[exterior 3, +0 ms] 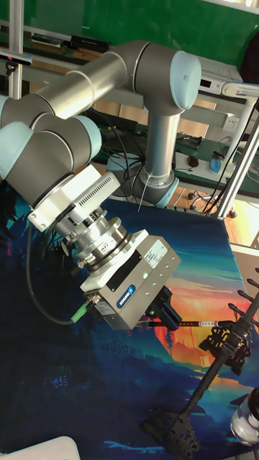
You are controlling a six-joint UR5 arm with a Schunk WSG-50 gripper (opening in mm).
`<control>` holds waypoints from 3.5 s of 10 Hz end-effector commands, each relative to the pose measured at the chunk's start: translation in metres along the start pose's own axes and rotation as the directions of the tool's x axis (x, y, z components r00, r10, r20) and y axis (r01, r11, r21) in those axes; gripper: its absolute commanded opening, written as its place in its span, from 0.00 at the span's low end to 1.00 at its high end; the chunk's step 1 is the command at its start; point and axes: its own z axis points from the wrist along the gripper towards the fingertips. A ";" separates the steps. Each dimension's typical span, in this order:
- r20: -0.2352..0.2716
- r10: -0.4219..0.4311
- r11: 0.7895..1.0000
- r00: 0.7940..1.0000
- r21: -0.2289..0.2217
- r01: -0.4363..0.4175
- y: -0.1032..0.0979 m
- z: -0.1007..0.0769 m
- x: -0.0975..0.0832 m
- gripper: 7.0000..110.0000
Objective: Place the brush on the pen rack
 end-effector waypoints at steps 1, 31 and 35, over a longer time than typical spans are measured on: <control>0.010 -0.008 1.000 1.000 0.001 0.008 -0.009 0.002 -0.002 0.00; 0.012 -0.010 0.999 1.000 0.032 0.010 -0.016 0.045 -0.004 0.00; 0.013 -0.008 0.999 1.000 0.040 0.008 -0.015 0.049 -0.008 0.00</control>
